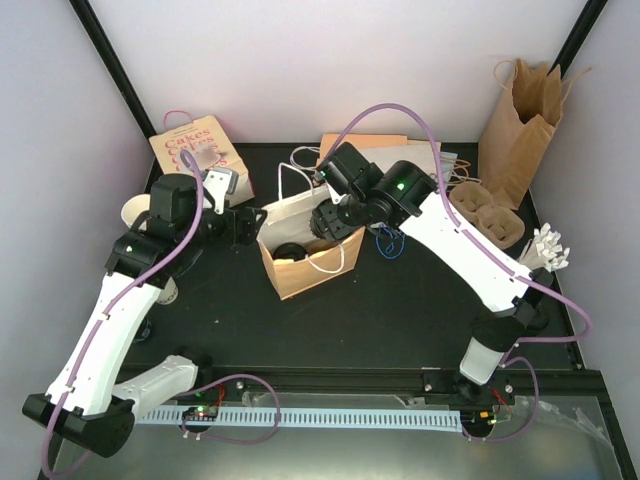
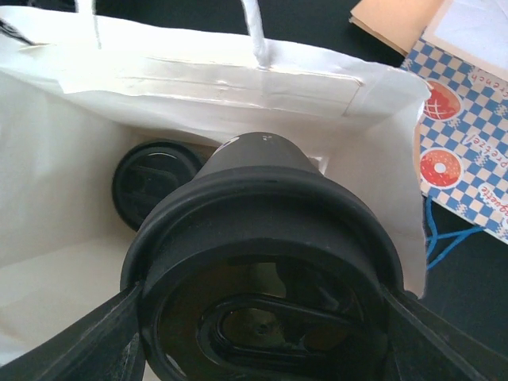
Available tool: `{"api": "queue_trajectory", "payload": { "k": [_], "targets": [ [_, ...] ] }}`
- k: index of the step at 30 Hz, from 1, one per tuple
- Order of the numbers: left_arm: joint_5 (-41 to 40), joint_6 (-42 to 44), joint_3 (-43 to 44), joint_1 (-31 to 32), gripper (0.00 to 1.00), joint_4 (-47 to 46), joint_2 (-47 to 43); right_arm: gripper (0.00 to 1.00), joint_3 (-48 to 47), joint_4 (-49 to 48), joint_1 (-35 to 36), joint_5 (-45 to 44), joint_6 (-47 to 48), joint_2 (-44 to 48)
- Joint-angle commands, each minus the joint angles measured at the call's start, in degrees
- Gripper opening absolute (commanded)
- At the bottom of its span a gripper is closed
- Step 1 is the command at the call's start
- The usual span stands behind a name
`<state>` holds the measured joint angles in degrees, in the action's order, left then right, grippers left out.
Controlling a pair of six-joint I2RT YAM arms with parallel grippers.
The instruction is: Pack the takeout coffee
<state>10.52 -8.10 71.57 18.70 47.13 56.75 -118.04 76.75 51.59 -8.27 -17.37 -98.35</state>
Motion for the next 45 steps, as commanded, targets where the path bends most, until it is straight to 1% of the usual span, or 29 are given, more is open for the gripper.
{"api": "queue_trajectory", "payload": {
  "k": [1, 6, 11, 13, 18, 24, 30, 34, 36, 38, 41, 45],
  "targets": [
    [-0.15, 0.36, 2.39, -0.80, 0.99, 0.15, 0.09, 0.70, 0.50, 1.50, -0.27, -3.66, 0.81, -0.02],
    [-1.42, -1.21, 3.52, -3.44, 0.99, 1.92, 0.56, 0.70, 4.83, 0.85, -0.18, -3.81, 0.74, 1.93],
    [1.16, -1.40, 4.23, -7.84, 0.99, 1.75, 0.44, 0.70, 10.97, -0.82, 0.09, -2.69, 0.32, 5.72],
    [2.10, -1.46, 4.43, -8.58, 0.99, 1.58, 0.63, 0.70, 12.67, -1.23, 0.55, -2.37, 0.13, 7.18],
    [3.03, -2.14, 3.64, -8.92, 0.99, 0.09, 1.95, 0.70, 16.15, -1.75, 1.75, -1.76, -0.32, 10.68],
    [5.80, -3.36, -0.05, -8.94, 0.99, -4.31, 5.13, 0.70, 20.21, -3.60, 4.58, -2.61, -0.64, 14.42],
    [12.48, -5.92, -4.23, -8.85, 0.99, -9.16, 9.18, 0.70, 26.02, -6.83, 6.66, -2.81, -0.69, 17.89],
    [16.79, -7.26, -4.02, -8.57, 0.98, -8.33, 11.85, 0.70, 29.75, -8.43, 7.06, -3.23, -0.94, 19.85],
    [20.43, -7.22, -4.10, -7.77, 0.96, -8.89, 11.37, 0.69, 31.56, -10.13, 7.10, -3.07, -0.83, 21.35],
    [22.37, -6.10, -5.18, -4.81, 0.96, -11.51, 8.76, 0.69, 32.53, -11.39, 7.11, -3.07, -0.66, 22.11],
    [18.30, -5.64, -5.44, 0.68, 0.96, -12.93, 3.10, 0.69, 32.78, -12.48, 7.11, -3.89, -0.60, 22.56],
    [14.86, -8.08, -5.29, 5.02, 0.95, -11.17, -3.29, 0.69, 32.73, -13.62, 7.12, -4.72, -0.61, 22.94]
  ]
}}
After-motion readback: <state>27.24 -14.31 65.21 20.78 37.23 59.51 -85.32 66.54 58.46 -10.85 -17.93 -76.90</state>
